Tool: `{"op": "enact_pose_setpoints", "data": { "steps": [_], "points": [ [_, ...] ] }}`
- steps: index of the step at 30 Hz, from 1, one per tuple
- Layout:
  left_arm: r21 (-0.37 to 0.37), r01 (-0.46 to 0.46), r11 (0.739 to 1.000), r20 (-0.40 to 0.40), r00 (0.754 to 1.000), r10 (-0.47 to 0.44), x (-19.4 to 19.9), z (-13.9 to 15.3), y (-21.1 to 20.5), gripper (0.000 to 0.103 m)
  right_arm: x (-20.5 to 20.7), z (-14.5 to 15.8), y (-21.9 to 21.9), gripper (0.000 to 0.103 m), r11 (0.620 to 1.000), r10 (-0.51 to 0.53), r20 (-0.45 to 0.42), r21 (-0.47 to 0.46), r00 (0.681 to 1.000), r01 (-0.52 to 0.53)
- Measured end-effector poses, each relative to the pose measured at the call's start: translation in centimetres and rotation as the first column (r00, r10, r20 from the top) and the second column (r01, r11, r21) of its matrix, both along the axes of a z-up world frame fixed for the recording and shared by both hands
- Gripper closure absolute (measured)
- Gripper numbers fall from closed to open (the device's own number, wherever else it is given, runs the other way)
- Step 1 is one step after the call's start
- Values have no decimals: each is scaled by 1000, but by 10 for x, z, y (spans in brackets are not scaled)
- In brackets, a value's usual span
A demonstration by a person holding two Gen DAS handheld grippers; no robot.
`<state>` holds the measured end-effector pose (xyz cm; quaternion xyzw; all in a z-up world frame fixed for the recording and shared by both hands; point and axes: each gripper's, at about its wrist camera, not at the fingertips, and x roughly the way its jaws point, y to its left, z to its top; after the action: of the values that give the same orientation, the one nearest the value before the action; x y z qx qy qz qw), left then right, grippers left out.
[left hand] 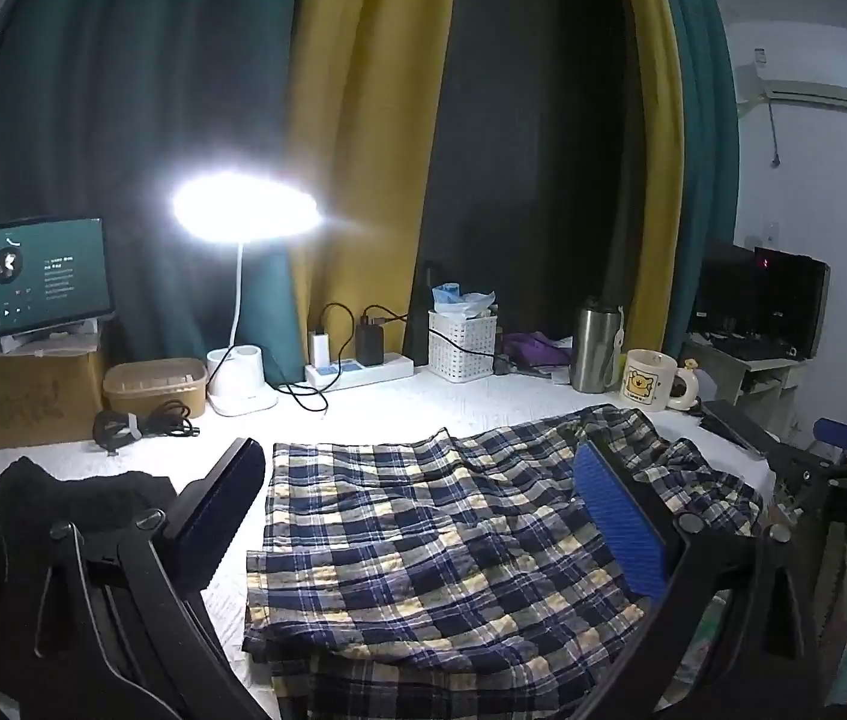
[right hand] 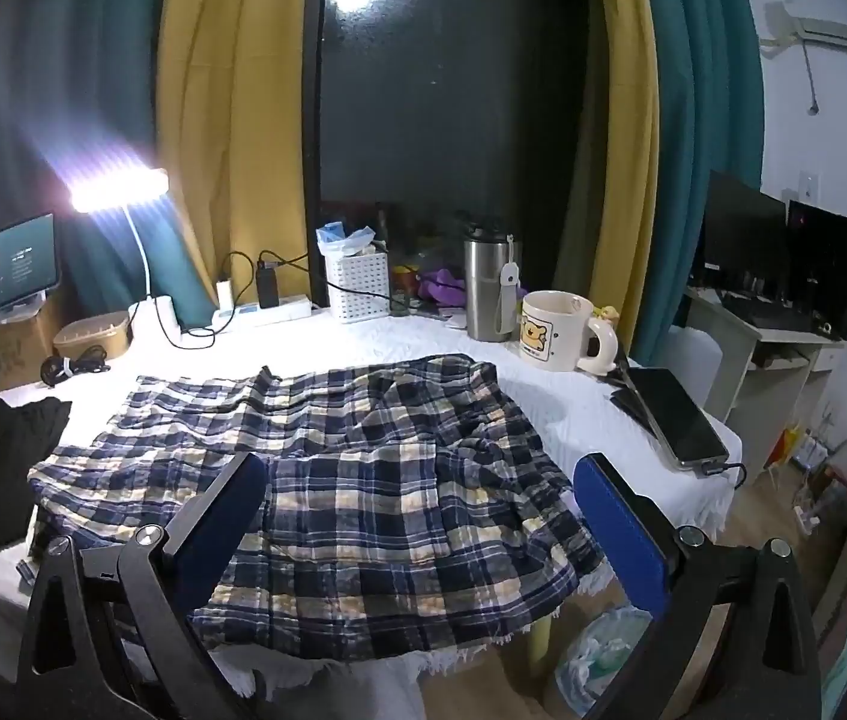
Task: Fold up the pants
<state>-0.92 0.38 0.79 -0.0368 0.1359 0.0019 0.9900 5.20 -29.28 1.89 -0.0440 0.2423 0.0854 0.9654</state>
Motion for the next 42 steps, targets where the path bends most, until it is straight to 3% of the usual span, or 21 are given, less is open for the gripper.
{"op": "enact_pose_setpoints", "data": {
  "steps": [22,42],
  "points": [
    [-36,-23,999,-10,1000,22,-5,0,12,1,-4,5,9,0,1000,21,8,-15,1000,-21],
    [3,-43,999,28,999,43,-14,8,7,1,-6,6,10,0,1000,19,13,-21,1000,-19]
  ]
}}
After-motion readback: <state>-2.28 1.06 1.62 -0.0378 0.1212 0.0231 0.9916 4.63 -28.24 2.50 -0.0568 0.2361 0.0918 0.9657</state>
